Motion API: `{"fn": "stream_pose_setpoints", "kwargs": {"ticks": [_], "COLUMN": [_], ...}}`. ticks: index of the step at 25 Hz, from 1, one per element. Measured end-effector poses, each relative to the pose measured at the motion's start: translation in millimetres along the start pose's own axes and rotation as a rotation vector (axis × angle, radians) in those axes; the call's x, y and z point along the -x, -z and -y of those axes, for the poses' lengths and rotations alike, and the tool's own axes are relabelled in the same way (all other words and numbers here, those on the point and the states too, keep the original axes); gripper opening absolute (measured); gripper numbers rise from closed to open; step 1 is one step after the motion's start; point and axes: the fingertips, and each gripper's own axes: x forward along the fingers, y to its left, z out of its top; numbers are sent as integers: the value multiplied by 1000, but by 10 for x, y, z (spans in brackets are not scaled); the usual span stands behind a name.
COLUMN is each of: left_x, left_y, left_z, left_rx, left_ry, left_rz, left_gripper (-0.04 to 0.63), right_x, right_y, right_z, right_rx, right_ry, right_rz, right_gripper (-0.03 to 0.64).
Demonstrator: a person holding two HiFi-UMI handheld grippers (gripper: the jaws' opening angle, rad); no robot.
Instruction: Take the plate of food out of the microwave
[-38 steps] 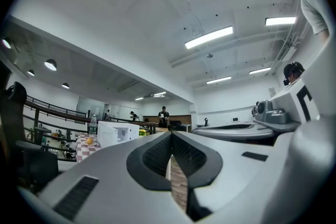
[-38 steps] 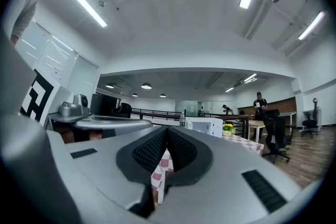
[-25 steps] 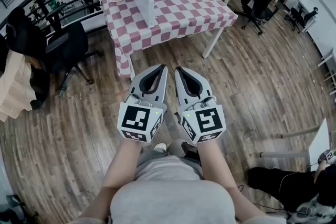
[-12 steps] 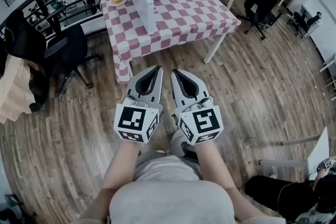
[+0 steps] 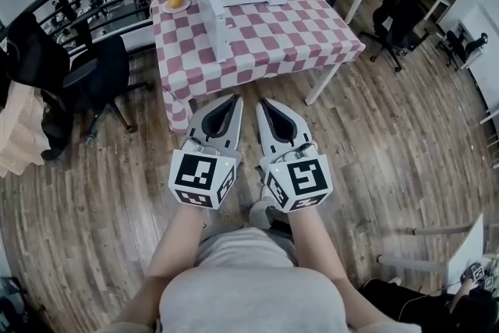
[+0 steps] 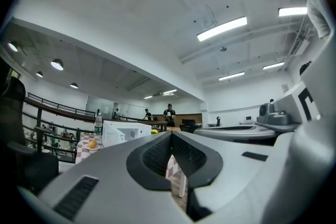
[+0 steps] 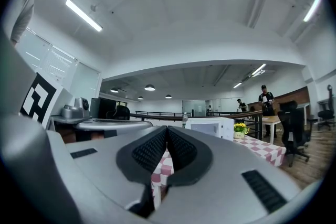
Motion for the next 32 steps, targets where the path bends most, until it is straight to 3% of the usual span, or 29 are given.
{"fn": "stream_pose_setpoints", "kwargs": {"ticks": [32], "left_x": [-1990], "left_y": [119], "left_z": [18], "left_rx": [11], "left_ry": [-207], "left_rz": [21], "left_gripper": [2], "right_x": [-969], "right_y": [142], "right_z": [1793], "right_rx": [34], "right_ry": [-229], "right_rz": [-15], "right_gripper": [26]}}
